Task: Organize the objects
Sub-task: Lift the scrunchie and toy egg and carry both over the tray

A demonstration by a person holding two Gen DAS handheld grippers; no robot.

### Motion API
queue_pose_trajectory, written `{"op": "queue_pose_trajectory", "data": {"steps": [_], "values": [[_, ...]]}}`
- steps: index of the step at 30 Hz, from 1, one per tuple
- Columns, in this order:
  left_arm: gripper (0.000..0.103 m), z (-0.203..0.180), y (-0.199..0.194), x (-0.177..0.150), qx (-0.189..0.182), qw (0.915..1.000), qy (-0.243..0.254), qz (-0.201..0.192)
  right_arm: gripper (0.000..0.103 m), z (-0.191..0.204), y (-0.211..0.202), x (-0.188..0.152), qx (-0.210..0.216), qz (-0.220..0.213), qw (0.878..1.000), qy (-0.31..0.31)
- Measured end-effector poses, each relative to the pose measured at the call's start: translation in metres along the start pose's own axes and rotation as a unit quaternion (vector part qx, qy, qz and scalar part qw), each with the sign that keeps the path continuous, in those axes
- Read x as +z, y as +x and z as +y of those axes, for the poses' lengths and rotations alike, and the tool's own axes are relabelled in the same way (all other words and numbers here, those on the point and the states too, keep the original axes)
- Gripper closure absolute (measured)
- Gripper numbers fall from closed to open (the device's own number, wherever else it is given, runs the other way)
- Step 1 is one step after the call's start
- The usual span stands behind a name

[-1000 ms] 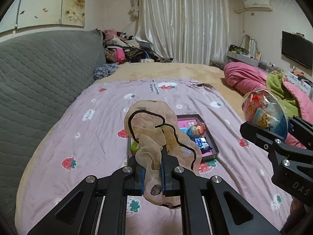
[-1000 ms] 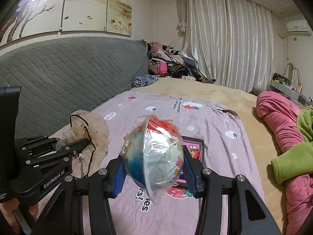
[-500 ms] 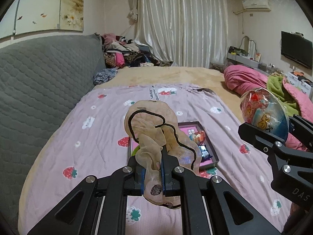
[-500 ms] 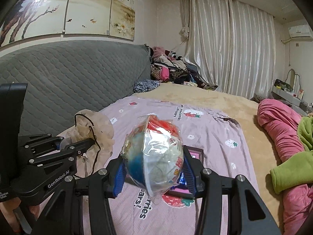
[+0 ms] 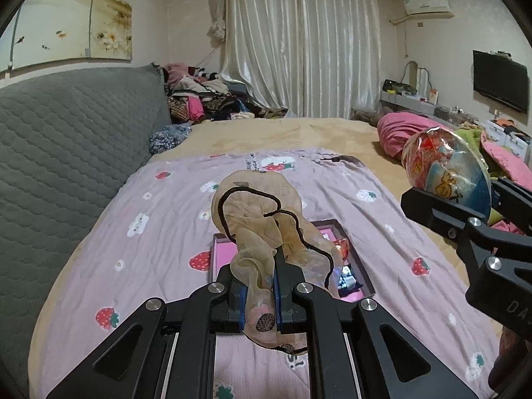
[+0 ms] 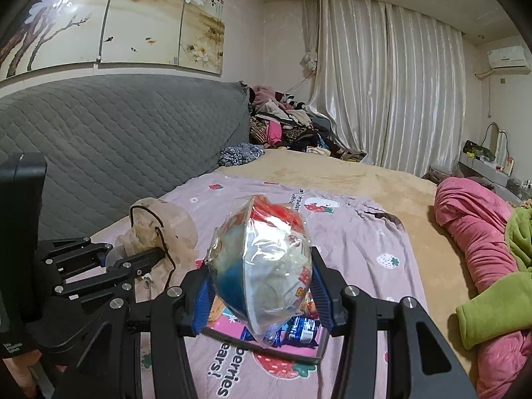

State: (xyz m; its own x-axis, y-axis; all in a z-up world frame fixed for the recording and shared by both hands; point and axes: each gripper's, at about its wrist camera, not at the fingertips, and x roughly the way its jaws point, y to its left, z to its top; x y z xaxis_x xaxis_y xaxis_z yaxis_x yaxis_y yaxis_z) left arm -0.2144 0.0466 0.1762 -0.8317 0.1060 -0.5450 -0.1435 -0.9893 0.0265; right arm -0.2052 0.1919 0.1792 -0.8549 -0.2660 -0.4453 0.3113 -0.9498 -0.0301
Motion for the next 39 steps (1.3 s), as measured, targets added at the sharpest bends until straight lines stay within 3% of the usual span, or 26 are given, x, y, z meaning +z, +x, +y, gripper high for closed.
{"op": "queue_pose_trajectory", "data": {"steps": [12, 19, 25, 33, 37, 39], "values": [[0.092, 0.009, 0.061, -0.009, -0.024, 0.9996, -0.015, 0.007, 0.052, -0.021, 0.045, -0.016, 0.006, 0.011, 1.0, 0.019], [0.092, 0.017, 0.108, -0.014, -0.02, 0.9993, -0.026, 0.016, 0.052, -0.027, 0.079, -0.028, 0.013, 0.021, 0.999, 0.026], [0.092, 0.018, 0.145, -0.033, -0.046, 0.9978, -0.036, 0.029, 0.052, -0.029, 0.113, -0.05, 0.02, 0.035, 0.998, 0.038], [0.092, 0.019, 0.188, -0.061, -0.045, 0.9979, -0.044, 0.018, 0.052, -0.035, 0.152, -0.075, 0.002, 0.034, 0.998, 0.06], [0.092, 0.018, 0.211, -0.071, -0.044, 0.9979, -0.032, 0.035, 0.052, -0.036, 0.165, -0.087, 0.002, 0.029, 0.998, 0.062], [0.092, 0.017, 0.22, -0.074, -0.047, 0.9975, -0.03, 0.043, 0.052, -0.036, 0.175, -0.091, 0.009, 0.047, 0.997, 0.055]]}}
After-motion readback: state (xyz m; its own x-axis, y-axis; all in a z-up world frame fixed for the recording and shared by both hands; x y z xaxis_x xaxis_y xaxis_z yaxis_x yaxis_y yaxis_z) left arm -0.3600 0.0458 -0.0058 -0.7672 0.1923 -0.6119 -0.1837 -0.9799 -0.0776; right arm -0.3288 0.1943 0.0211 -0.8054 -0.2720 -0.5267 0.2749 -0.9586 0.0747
